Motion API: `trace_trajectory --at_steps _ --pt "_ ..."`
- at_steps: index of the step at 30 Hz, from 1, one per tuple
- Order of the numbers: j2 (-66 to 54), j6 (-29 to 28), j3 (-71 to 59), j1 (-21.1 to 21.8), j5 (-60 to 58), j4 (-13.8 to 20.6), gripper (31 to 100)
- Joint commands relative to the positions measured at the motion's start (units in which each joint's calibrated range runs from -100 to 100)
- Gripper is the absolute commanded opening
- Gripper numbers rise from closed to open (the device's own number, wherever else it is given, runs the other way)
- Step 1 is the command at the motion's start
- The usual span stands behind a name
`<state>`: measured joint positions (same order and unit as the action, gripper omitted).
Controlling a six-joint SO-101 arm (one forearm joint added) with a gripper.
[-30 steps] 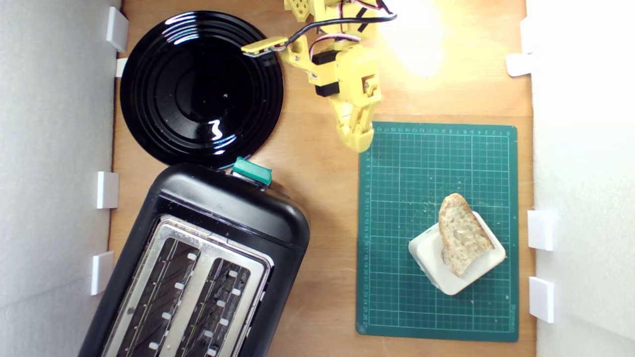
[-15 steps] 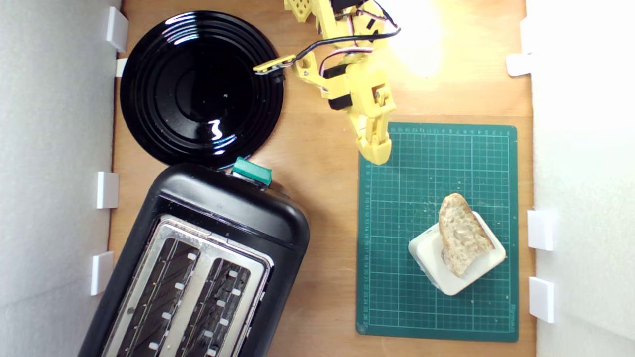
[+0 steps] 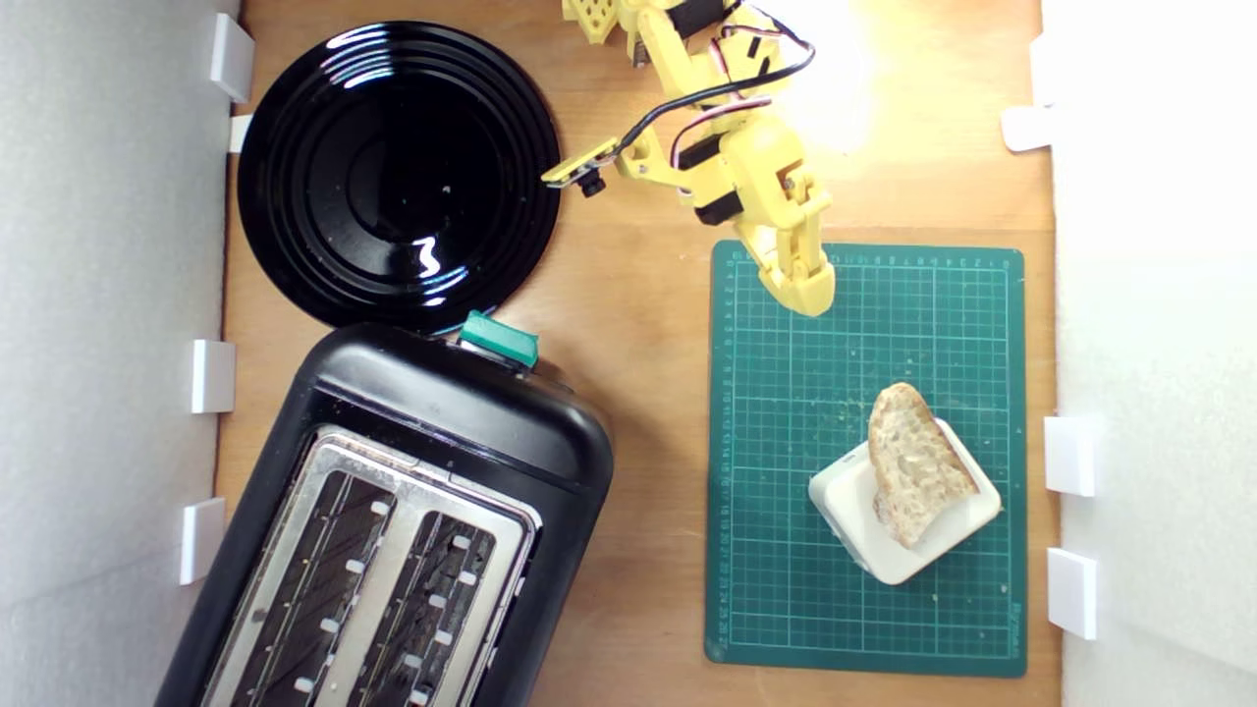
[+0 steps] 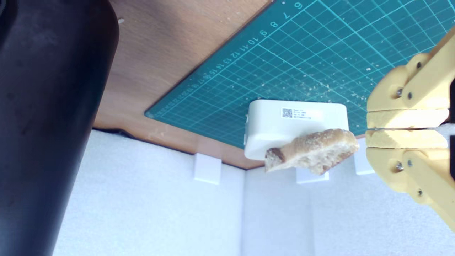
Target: Pick bread and place in toaster
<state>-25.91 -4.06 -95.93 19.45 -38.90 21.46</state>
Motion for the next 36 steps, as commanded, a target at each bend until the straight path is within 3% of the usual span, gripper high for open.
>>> trace_trajectory --at_steps 1,13,30,36 --pt "2.79 0.01 0.38 0.53 -5.13 0.76 35.1" --pt "20.34 3.25 8.73 0.45 -13.75 -0.06 35.1" --pt "21.50 2.89 9.28 1.42 -13.75 -0.24 34.3" --pt "27.33 2.83 12.45 1.42 -15.97 -0.24 34.3"
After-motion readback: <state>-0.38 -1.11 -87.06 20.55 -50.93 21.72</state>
